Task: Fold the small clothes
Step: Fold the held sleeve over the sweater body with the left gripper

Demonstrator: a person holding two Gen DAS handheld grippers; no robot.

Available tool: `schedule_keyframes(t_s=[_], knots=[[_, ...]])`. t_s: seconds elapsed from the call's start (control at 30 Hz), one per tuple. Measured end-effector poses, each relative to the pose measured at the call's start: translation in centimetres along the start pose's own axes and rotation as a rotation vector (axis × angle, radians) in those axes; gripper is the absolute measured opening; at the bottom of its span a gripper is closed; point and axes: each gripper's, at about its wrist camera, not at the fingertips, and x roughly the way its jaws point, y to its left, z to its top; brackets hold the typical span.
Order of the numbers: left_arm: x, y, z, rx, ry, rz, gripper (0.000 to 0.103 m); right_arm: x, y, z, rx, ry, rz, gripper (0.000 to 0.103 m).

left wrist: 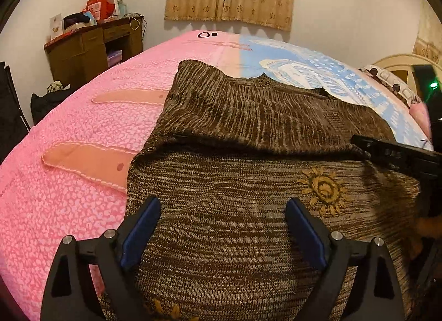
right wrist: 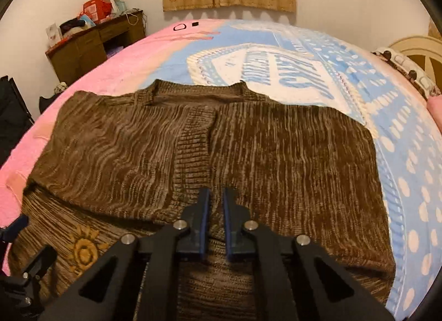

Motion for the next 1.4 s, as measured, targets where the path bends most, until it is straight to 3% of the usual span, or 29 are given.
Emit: schedule_keyframes(t_s=[0.1,0.2,0.33,0.4,0.47,0.53,0.57,0.63,0.7,0.83,0.97,1.03,1.13,1.23,1.4], knots=[[-0.9,-0.1,0.2,0.001,0.002,0.013,0.093,-1.7,-0.4,-0.2,0.051,-0.040,0.040,0.018],[-2.9,0.1,2.0,-0.015,-0.082,0.008,0.093,-3.2,-0.4,0.8,0.062,-0.108,0.077,0.023],[-2.6,0.5,6.0,-0.027,-0.139,0.062,0.093,-0.7,-0.4,4.5,0.065,-0.091,0.123,0.054],[-0.9,1.4,7.4,-0.069,-0.134,0.125,0.093,1.1,-0.5,6.2,0.096,-0.074,0.132,0.054],[1.5,2.8,8.1,-0.129,-0.100,0.168,0.093,3.6,0.4,7.1,0.079,0.003,0.161,0.045],[3.5,4.0,7.9,-0.176,-0.026,0.217,0.093,6.4,1.8,7.3,0.027,0.096,0.099,0.039],[5.1,5.0,7.4,-0.209,0.043,0.242,0.093,6.3,2.5,7.3,-0.002,0.056,0.071,0.018],[6.0,5.7,7.0,-0.232,0.073,0.230,0.093,6.5,4.1,7.6,-0.087,0.034,0.032,0.013],[5.8,5.4,7.2,-0.218,0.057,0.247,0.093,6.7,4.3,7.5,-0.086,0.000,0.000,0.013],[6.6,5.0,7.5,-0.188,0.081,0.270,0.096,7.9,3.4,7.7,-0.028,0.005,0.027,0.016],[5.3,5.0,7.4,-0.167,0.088,0.252,0.096,5.6,2.1,7.1,0.034,-0.011,0.042,0.039],[3.5,5.1,6.8,-0.167,0.070,0.231,0.096,2.3,1.6,5.8,0.057,-0.070,0.099,0.039],[2.0,4.3,5.6,-0.128,0.060,0.213,0.096,-0.6,2.6,2.9,-0.013,-0.069,0.126,0.039],[2.7,4.6,4.3,-0.108,0.116,0.274,0.096,0.4,3.4,0.5,-0.075,0.013,0.120,0.036],[-1.7,7.0,2.5,-0.111,0.039,0.211,0.096,-0.8,2.0,-0.6,-0.038,0.022,0.111,0.040]])
